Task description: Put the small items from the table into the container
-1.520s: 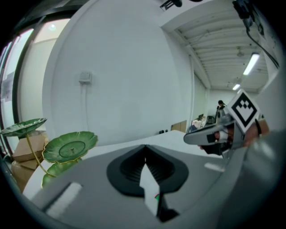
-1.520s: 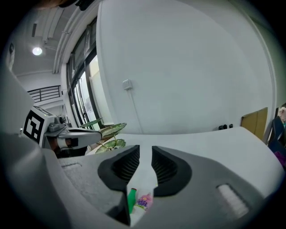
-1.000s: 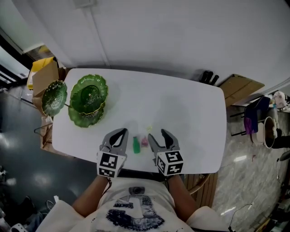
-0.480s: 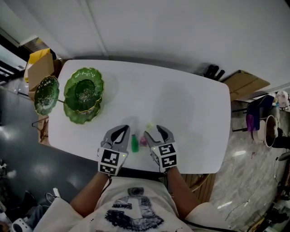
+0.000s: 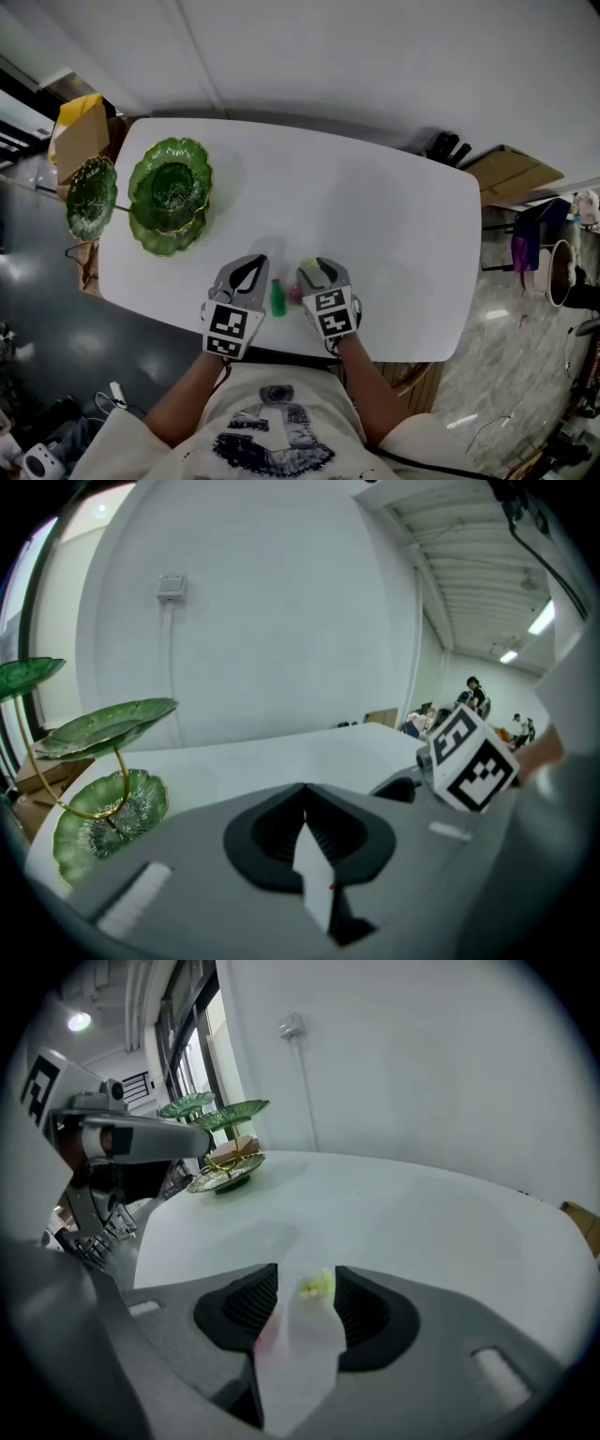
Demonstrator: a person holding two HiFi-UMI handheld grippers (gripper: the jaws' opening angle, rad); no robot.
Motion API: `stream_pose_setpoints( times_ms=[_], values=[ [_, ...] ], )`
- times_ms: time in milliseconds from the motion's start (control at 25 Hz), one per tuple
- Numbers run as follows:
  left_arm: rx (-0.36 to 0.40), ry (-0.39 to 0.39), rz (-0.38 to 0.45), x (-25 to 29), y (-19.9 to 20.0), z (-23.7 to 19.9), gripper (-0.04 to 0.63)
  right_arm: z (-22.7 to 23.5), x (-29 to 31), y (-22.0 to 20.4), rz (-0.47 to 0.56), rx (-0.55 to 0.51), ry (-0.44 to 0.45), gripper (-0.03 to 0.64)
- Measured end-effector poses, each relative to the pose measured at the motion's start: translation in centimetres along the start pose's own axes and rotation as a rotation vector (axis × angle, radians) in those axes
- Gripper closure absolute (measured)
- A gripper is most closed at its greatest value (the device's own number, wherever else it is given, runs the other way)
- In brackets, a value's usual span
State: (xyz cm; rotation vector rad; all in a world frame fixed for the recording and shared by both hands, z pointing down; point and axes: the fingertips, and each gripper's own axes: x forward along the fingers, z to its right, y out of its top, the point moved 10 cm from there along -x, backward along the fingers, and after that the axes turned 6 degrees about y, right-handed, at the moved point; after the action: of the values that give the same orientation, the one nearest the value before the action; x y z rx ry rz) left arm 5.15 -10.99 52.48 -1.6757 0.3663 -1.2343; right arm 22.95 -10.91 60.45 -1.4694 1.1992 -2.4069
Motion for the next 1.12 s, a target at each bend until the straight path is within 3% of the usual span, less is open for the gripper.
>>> stream_pose_setpoints(
  times_ms=[480,1120],
  values=[
    [-0.016,0.029,-0.014,-0.8,-0.6,-0.7,0.604,0.5,2.3,-0.2,-0.12,-0.085,-0.021,0.429],
    [-0.018,0.056,-0.004,-2.5,-0.9,-1.1,0.604,0.3,1.6,-0.7,-0.1,-0.081,-0.064,0.48]
  ],
)
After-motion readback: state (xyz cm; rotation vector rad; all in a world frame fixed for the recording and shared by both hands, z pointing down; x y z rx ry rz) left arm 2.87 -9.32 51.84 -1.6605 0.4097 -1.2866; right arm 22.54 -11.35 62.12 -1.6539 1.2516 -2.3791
